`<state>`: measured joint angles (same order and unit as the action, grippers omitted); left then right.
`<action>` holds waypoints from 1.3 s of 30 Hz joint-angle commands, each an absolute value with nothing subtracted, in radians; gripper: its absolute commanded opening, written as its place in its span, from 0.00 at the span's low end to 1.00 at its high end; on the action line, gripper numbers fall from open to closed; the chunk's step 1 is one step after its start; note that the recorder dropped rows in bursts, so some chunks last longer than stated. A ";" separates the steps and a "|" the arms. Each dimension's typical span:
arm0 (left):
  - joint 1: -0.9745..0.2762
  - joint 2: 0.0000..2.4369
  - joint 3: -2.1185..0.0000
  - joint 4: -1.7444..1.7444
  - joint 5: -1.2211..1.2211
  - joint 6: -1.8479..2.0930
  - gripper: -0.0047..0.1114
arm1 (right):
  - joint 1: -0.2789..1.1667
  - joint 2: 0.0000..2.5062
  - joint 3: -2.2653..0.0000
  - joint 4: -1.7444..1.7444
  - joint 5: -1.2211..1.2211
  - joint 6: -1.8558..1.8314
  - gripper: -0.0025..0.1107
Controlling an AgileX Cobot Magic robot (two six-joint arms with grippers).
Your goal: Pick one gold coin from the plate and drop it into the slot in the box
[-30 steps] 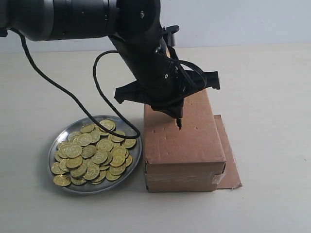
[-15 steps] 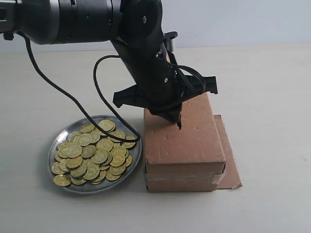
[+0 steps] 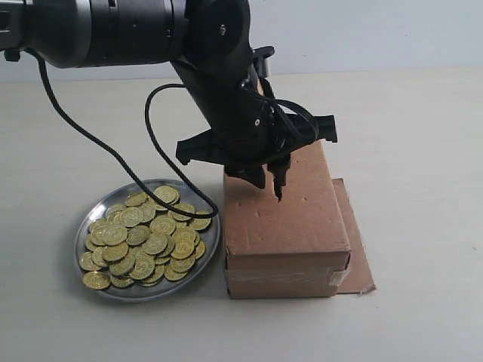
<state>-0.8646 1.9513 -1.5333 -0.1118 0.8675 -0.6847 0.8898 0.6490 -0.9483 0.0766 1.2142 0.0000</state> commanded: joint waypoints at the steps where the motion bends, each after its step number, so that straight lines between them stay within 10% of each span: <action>1: -0.861 1.950 -1.543 -0.116 0.842 -0.656 0.40 | 0.890 0.644 -0.944 0.071 1.203 0.000 0.32; 7: -0.861 1.923 -1.543 -0.123 0.834 -0.595 0.39 | 0.890 0.639 -0.944 0.008 1.181 0.006 0.32; 11: -0.866 1.816 -1.550 -0.045 0.766 -0.471 0.03 | 0.890 0.591 -0.944 -0.229 1.032 0.124 0.16; 13: -0.886 1.736 -1.550 0.085 0.725 -0.455 0.05 | 0.890 0.547 -0.944 -0.380 0.971 0.208 0.02; 29: -1.066 1.046 -0.864 0.824 0.298 -0.691 0.04 | 0.890 0.165 -0.524 -0.634 0.487 0.772 0.02; 39: -1.066 0.915 -0.360 1.656 0.684 -2.066 0.04 | 0.890 0.165 -0.226 -1.057 0.329 1.330 0.02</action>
<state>-1.0640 0.9165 -0.4333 1.5940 0.5926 -1.8511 0.8898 0.1704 -0.2443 -1.0016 0.3147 1.2607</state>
